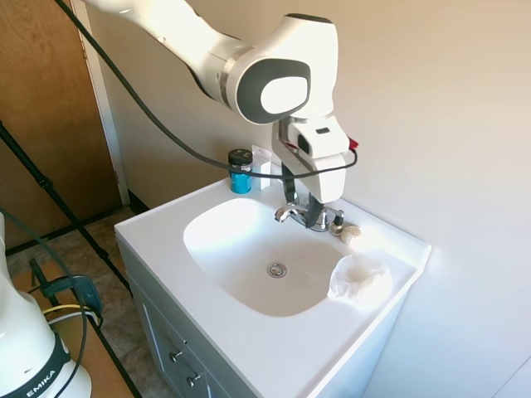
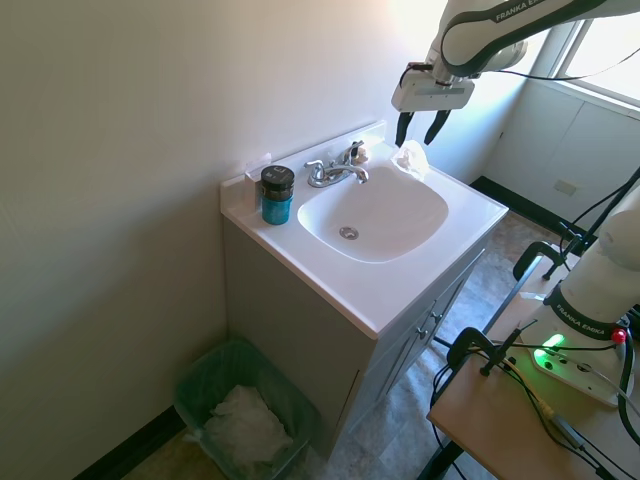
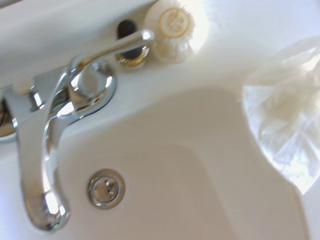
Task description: Throw the tissue in the trash bin
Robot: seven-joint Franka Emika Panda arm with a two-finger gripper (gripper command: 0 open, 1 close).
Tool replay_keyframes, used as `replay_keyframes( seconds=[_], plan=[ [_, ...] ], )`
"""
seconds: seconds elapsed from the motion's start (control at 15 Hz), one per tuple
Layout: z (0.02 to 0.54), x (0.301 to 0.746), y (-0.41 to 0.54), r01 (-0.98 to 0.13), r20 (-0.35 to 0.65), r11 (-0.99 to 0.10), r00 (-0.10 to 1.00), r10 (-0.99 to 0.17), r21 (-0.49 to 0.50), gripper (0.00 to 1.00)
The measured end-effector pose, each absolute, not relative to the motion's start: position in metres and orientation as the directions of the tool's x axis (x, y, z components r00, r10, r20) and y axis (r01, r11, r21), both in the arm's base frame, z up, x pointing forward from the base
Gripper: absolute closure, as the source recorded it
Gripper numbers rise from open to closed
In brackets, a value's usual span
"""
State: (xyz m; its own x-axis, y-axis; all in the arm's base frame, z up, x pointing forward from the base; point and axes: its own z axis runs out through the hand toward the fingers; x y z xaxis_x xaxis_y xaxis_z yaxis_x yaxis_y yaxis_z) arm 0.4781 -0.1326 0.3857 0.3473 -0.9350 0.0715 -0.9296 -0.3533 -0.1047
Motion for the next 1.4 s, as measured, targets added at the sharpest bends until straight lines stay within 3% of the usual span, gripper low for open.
replay_keyframes(
  seconds=[0.33, 0.73, 1.13, 1.2, 1.4],
  plan=[
    [0.383, 0.510, -0.192, -0.945, 0.093, -0.309, 0.300, -0.949, -0.105, 0.00],
    [0.336, 0.548, -0.218, -0.962, 0.084, -0.272, 0.270, -0.959, -0.007, 0.00],
    [0.285, 0.546, -0.240, -0.971, 0.050, -0.228, 0.231, -0.972, 0.066, 0.00],
    [0.281, 0.547, -0.243, -0.973, 0.047, -0.221, 0.224, -0.973, 0.069, 1.00],
    [0.267, 0.551, -0.247, -0.975, 0.029, -0.210, 0.213, -0.977, 0.074, 1.00]
  ],
)
